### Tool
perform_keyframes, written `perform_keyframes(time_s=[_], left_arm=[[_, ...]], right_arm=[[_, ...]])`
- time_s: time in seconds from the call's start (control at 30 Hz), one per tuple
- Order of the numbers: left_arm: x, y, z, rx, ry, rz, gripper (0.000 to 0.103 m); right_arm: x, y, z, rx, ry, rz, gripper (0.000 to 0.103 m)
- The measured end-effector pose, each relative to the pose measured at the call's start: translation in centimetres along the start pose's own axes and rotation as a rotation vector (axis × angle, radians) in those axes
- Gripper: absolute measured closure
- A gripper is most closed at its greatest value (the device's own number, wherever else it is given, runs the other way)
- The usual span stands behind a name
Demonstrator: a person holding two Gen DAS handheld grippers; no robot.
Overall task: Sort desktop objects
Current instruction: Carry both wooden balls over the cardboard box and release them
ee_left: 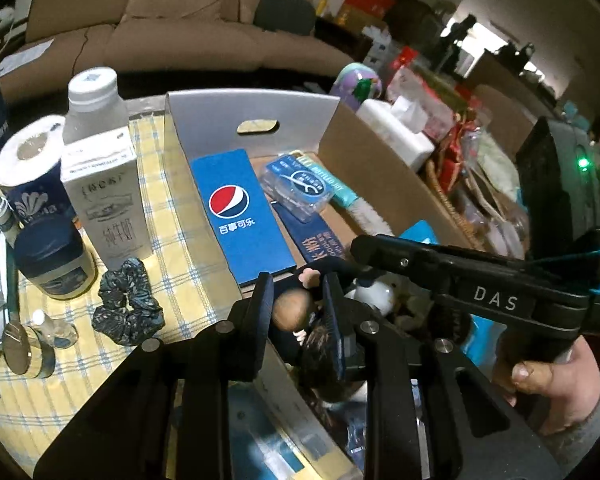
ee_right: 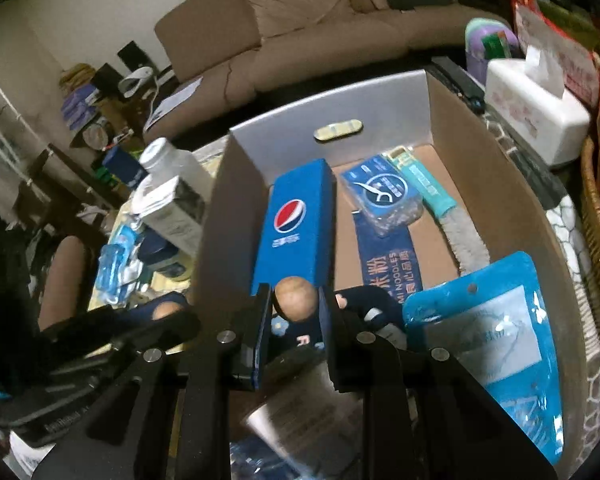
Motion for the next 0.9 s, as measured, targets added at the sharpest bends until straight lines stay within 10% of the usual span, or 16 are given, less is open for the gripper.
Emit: perform_keyframes(time_s=[0.53,0.9], left_arm=[[-10.3,1.9,7.9,-0.038,-0.046,-0.126,0.021],[-15.1,9.8,19.0,-0.148,-0.147,-0.105,0.02]], right_arm=[[-3.2,1.8,5.4,-0.073,-0.05,-0.069,0.05],[-3.3,6.1,16.9,-0.236,-0.1,-0.059,0.042]])
Point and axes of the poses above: each gripper's, at about its wrist camera, not at the fingertips, and x roughly the way its jaws point, z to its left, y to its underside, the point moved 10 cm from there along x, roughly the way its jaws point, and after that the axes turned 12 degrees about -x, right-handed, at the moved point
